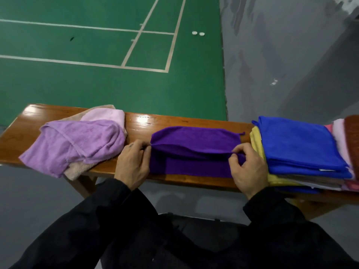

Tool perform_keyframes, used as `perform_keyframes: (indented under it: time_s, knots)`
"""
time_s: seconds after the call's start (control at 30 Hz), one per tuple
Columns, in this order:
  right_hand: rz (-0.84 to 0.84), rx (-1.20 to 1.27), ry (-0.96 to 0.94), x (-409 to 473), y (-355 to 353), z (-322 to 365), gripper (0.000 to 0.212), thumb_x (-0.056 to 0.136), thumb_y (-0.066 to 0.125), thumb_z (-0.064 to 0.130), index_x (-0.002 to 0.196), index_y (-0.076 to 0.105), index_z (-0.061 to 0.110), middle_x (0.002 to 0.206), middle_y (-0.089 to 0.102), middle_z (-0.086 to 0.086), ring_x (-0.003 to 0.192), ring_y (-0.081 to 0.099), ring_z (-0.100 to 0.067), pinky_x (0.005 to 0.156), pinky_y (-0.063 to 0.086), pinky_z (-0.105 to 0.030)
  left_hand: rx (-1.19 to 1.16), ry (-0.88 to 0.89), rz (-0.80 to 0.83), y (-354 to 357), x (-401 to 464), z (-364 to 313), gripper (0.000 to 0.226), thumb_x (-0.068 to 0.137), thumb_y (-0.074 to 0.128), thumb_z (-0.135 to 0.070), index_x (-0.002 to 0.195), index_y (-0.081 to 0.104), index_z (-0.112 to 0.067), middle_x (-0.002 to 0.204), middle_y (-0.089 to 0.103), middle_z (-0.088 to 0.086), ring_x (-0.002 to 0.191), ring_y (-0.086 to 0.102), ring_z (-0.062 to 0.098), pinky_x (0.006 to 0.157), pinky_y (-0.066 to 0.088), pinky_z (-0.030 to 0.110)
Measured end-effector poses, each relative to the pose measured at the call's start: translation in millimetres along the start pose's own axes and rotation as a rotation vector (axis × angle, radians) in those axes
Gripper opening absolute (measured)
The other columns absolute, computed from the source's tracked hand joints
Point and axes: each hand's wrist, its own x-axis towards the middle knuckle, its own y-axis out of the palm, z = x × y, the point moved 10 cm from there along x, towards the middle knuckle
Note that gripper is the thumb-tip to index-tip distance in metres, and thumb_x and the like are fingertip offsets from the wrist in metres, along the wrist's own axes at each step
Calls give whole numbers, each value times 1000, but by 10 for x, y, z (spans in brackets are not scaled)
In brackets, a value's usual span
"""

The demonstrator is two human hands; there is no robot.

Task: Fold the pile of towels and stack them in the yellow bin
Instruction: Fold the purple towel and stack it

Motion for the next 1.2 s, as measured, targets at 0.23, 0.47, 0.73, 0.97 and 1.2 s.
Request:
perform_keyframes:
  time_s: [0.23, 0.47, 0.73, 0.97, 1.2]
  knots:
    - [-32, -235, -143, 598, -307, 429, 6, 97, 60, 19, 100, 64, 15, 94, 66, -2, 86, 60, -21, 74, 49, -34, -15, 7, -41, -115, 518, -270, 11, 99, 54, -19, 97, 62, -11, 89, 70, 6, 80, 64, 26, 73, 49, 37]
    - [253, -716, -115, 1229, 166, 309, 9, 95, 46, 7, 92, 54, 9, 96, 65, -14, 86, 60, -37, 64, 37, -39, 165, -123, 127, 428, 1096, 70, 16, 99, 54, -24, 95, 61, -10, 92, 72, 17, 85, 66, 39, 71, 44, 38]
    - [315, -656, -185, 1056, 560, 186, 35, 89, 51, 9, 122, 64, 9, 127, 65, -14, 118, 59, -34, 99, 48, -44, 273, -92, 167, 712, 958, 154, 61, 82, 52, -37, 137, 55, -10, 138, 56, 17, 130, 49, 36, 108, 40, 46]
    - [585, -587, -208, 193, 1187, -87, 68, 101, 16, 64, 163, 14, 36, 171, 12, -5, 158, 9, -25, 128, 7, -45, 573, 97, 518, 1369, 111, -45, 79, 95, 14, -75, 162, 8, -34, 169, -3, 2, 157, -7, 21, 125, -5, 53]
    - [626, -638, -192, -169, 1100, -188, 74, 98, 6, 74, 161, -9, 39, 172, -10, -1, 158, -9, -22, 127, -7, -43, 623, -64, 522, 1073, -213, 175, 93, 84, 6, -89, 160, -5, -38, 168, -17, -5, 154, -20, 21, 121, -14, 56]
